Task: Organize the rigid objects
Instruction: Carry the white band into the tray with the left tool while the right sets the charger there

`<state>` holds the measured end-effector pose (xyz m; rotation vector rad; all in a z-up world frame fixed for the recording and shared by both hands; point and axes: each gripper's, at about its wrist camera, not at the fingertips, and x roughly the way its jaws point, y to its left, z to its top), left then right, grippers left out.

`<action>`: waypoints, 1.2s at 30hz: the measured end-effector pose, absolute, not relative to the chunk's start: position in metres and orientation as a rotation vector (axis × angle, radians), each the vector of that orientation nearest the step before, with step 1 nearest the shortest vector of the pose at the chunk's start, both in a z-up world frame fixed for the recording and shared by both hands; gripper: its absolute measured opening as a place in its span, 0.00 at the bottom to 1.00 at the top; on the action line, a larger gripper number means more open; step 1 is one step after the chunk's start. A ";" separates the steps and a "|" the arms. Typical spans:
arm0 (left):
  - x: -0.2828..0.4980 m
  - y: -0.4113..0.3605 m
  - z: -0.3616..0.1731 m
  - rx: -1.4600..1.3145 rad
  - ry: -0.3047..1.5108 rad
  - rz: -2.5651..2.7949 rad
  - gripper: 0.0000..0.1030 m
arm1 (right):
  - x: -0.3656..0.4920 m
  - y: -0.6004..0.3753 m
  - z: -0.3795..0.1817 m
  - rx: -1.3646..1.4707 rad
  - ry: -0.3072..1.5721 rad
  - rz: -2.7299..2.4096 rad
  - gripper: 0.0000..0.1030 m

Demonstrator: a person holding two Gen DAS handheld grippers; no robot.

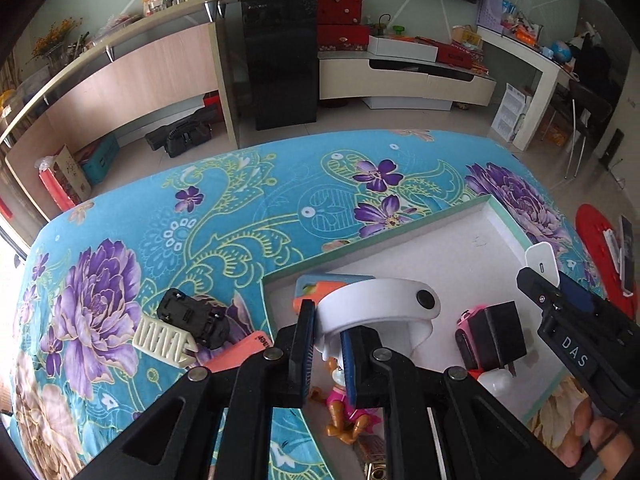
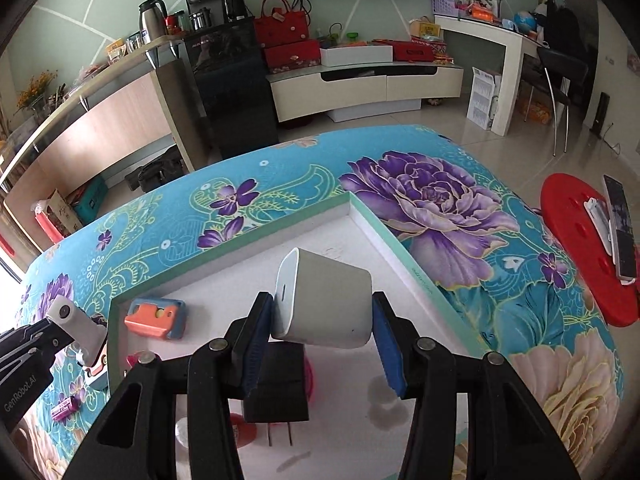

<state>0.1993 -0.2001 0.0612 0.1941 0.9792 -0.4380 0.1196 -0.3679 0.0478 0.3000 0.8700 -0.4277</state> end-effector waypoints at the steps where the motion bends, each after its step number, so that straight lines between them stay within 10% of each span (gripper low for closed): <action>1: 0.200 -0.204 0.060 0.197 0.986 -0.443 0.13 | 0.119 -0.370 0.046 0.306 0.878 -0.429 0.49; 21: 0.212 -0.211 0.028 0.116 1.098 -0.429 0.16 | 0.137 -0.348 0.035 0.230 0.889 -0.321 0.50; 36: 0.204 -0.165 0.042 -0.012 1.073 -0.364 0.67 | 0.139 -0.345 0.036 0.189 0.901 -0.350 0.68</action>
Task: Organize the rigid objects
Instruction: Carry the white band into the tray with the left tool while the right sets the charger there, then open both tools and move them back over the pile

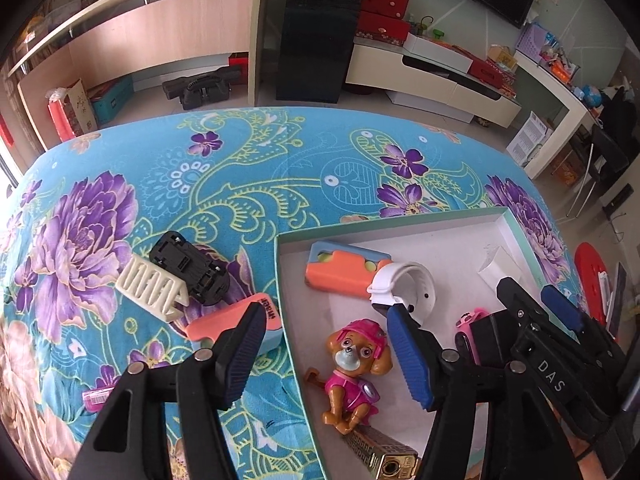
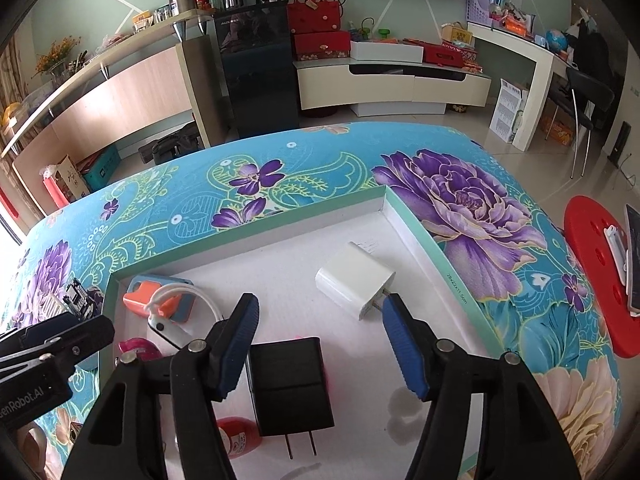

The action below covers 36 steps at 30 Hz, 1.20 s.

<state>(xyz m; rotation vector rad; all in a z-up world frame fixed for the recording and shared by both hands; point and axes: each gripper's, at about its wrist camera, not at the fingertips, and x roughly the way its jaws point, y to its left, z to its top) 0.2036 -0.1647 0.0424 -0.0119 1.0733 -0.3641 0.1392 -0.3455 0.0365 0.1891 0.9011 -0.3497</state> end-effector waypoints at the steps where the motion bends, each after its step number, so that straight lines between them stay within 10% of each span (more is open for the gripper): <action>1: 0.202 -0.159 0.044 -0.021 1.065 -0.357 0.71 | 0.139 -0.344 0.038 0.183 0.901 -0.349 0.68; 8: 0.195 -0.112 0.047 -0.043 1.016 -0.235 1.00 | 0.140 -0.333 0.044 0.147 0.893 -0.339 0.86; 36: 0.166 0.050 0.026 -0.150 0.999 0.145 1.00 | 0.165 -0.172 0.079 0.052 0.778 0.085 0.90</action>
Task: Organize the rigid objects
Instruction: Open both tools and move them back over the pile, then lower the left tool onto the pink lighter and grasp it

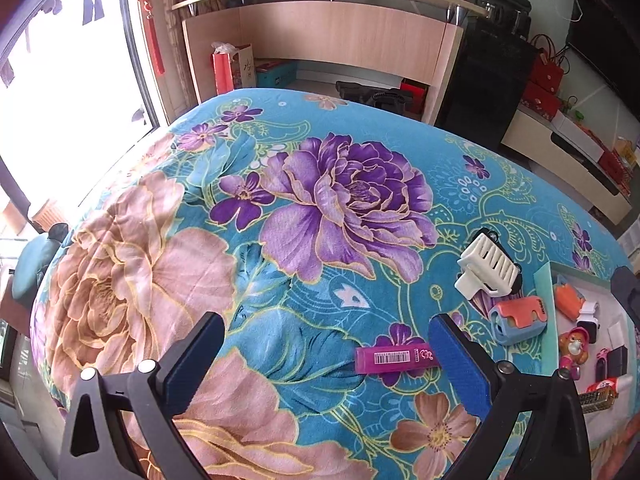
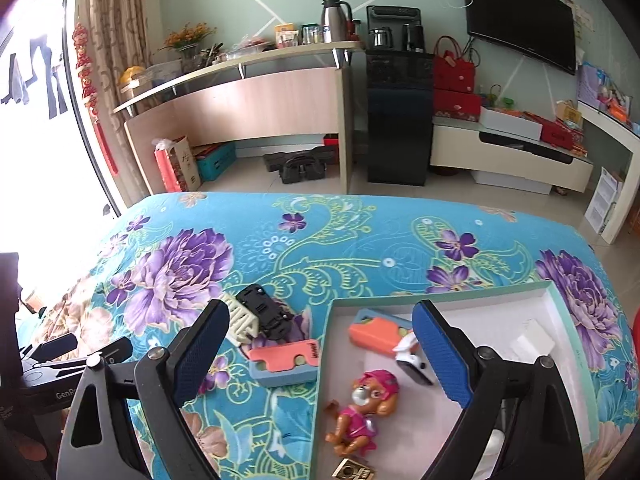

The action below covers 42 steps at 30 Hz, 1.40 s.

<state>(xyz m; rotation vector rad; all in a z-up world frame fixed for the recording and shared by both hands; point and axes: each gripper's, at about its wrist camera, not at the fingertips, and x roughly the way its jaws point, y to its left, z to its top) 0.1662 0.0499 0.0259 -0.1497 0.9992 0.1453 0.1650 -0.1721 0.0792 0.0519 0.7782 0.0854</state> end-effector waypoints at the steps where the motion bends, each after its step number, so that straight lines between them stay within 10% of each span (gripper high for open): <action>1: 0.166 0.052 0.022 -0.152 1.008 0.149 1.00 | 0.167 -0.165 0.075 0.050 0.793 0.100 0.90; 42: 0.187 -0.012 -0.039 -0.096 1.136 0.032 1.00 | 0.180 -0.154 0.036 0.070 0.905 0.083 0.90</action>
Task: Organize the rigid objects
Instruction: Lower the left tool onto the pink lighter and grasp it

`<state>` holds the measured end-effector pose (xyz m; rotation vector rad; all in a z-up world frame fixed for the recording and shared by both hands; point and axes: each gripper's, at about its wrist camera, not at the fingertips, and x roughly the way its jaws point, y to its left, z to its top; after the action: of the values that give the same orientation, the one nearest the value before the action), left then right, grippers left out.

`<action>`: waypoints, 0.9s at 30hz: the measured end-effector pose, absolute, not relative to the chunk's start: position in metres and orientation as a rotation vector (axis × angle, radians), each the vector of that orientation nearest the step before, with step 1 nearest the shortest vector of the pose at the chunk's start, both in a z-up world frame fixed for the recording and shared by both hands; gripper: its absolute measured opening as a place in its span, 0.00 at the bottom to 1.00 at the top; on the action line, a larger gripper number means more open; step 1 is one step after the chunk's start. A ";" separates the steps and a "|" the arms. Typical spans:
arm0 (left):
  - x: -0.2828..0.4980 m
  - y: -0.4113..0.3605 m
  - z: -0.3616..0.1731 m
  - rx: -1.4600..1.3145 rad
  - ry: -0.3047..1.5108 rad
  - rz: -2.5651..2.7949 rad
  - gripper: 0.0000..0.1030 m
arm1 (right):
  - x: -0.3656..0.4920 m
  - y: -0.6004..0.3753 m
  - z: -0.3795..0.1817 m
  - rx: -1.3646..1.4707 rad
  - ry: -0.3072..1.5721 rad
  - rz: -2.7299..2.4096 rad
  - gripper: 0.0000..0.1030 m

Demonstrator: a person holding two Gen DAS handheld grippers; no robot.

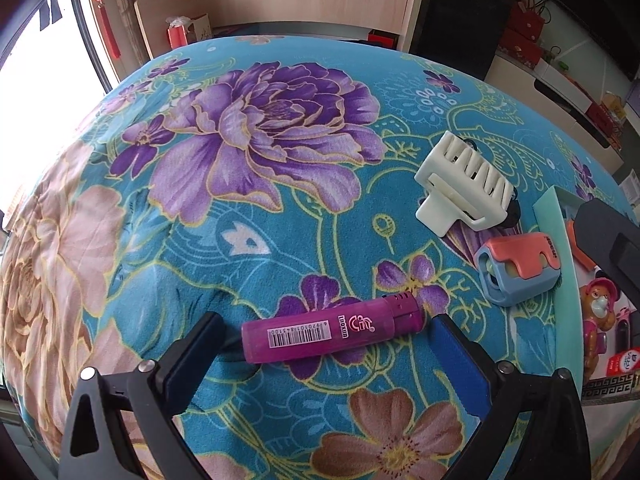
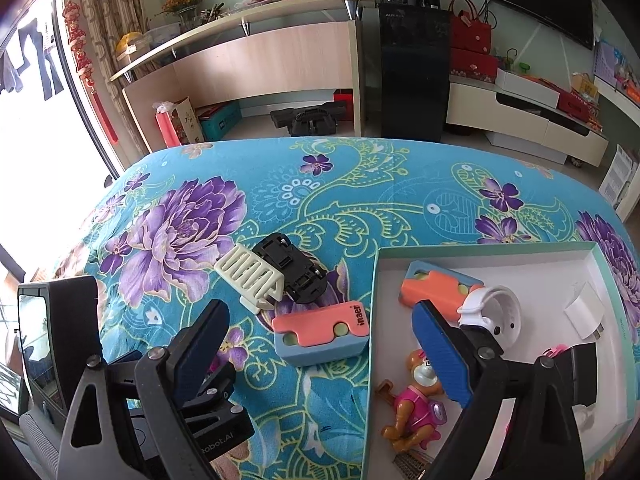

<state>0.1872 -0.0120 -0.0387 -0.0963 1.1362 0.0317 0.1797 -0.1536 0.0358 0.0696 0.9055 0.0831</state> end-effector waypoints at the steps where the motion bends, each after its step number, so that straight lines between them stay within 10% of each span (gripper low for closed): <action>1: 0.185 -0.010 -0.038 -0.094 1.139 0.021 1.00 | 0.180 -0.154 0.036 0.070 0.906 0.082 0.90; 27: 0.192 -0.008 -0.037 -0.075 1.101 0.058 1.00 | 0.181 -0.153 0.032 0.064 0.917 0.084 0.90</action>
<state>0.1921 -0.0075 -0.0373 -0.0751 1.1011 0.0577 0.1813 -0.1532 0.0325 0.0642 0.9172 0.0836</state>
